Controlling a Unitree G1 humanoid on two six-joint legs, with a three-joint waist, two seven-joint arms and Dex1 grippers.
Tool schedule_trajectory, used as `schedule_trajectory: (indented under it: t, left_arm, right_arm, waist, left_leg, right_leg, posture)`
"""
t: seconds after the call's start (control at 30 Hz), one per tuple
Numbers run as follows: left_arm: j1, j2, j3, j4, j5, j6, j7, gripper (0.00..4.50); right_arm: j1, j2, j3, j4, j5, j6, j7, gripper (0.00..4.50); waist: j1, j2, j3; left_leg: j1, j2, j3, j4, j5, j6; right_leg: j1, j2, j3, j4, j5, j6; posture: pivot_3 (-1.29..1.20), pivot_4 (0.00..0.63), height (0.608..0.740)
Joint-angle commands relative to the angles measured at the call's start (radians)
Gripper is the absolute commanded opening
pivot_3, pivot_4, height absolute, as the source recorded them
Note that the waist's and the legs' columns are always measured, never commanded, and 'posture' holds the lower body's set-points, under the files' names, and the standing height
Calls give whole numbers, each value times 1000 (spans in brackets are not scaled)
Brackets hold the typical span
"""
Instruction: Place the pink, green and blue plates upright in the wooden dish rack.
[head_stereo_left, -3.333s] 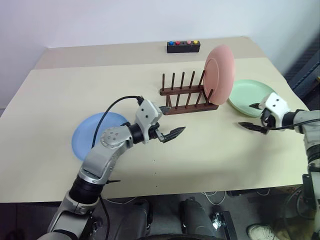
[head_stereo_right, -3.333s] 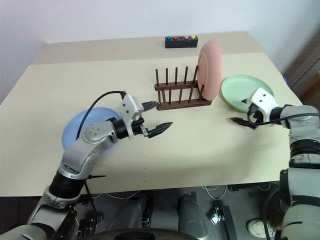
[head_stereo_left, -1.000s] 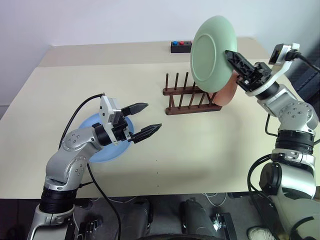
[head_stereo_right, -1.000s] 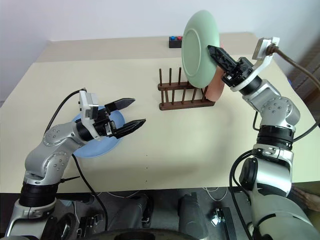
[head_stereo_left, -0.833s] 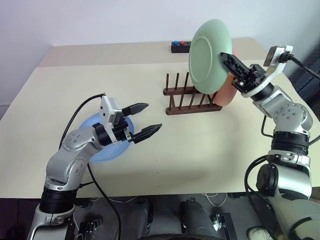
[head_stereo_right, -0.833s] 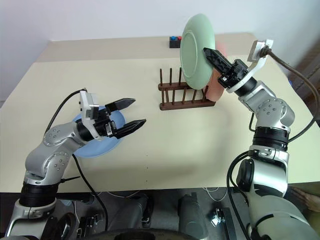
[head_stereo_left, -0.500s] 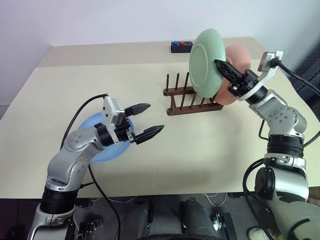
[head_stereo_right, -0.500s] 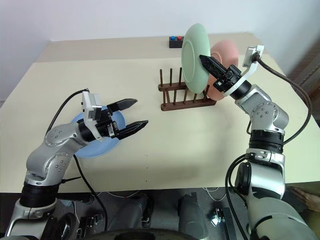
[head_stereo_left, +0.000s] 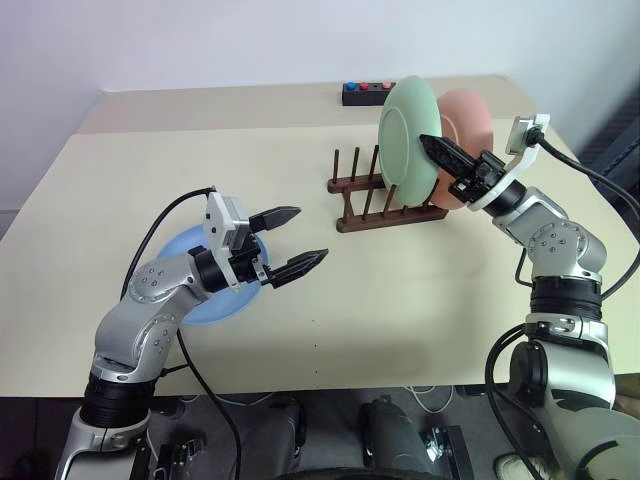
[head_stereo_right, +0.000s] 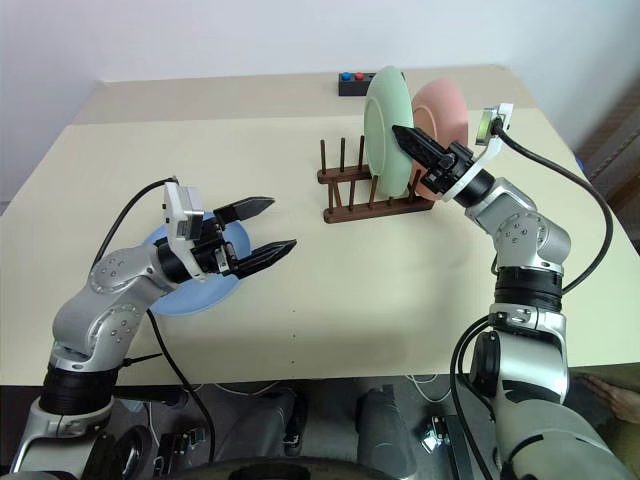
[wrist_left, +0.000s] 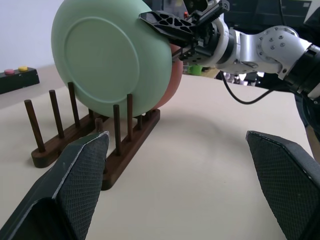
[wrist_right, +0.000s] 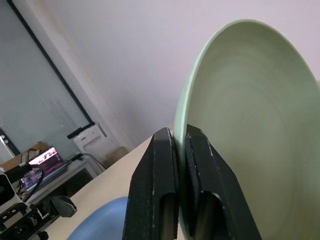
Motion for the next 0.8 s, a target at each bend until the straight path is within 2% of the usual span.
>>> schedule_trajectory:
  t: [0.03,0.23,0.57,0.8]
  left_arm:
    - [-9,4,4,-48,-13,-6,4,4500]
    - [-8,2,-1,-51,-16,-5,9,4500]
    - [-15,-4,-9,-40,-15,-9,7,4500]
    - [-21,-7,-9,-31,-12,-14,3,4500]
  right_arm:
    - [-10,-5,-4,-33,8,1,10,1473]
    - [-14,-15,9,-58,-21,-38,9,4430]
    - [-19,-34,10,-112,-111,-224,15,4475]
    - [-20,-38,-16,-116,-114,-314,18,4475]
  waist:
    - [0,0,0]
    - [0,0,0]
    - [0,0,0]
    - [-1,0,0]
  left_leg:
    - [0,0,0,0,0,0]
    - [0,0,0,0,0,0]
    - [0,0,0,0,0,0]
    - [0,0,0,0,0,0]
  right_leg:
    - [0,0,0,0,0,0]
    - [0,0,0,0,0,0]
    - [0,0,0,0,0,0]
    - [0,0,0,0,0,0]
  posture:
    - [0,150,740]
    - [0,150,740]
    - [0,150,740]
    - [0,150,740]
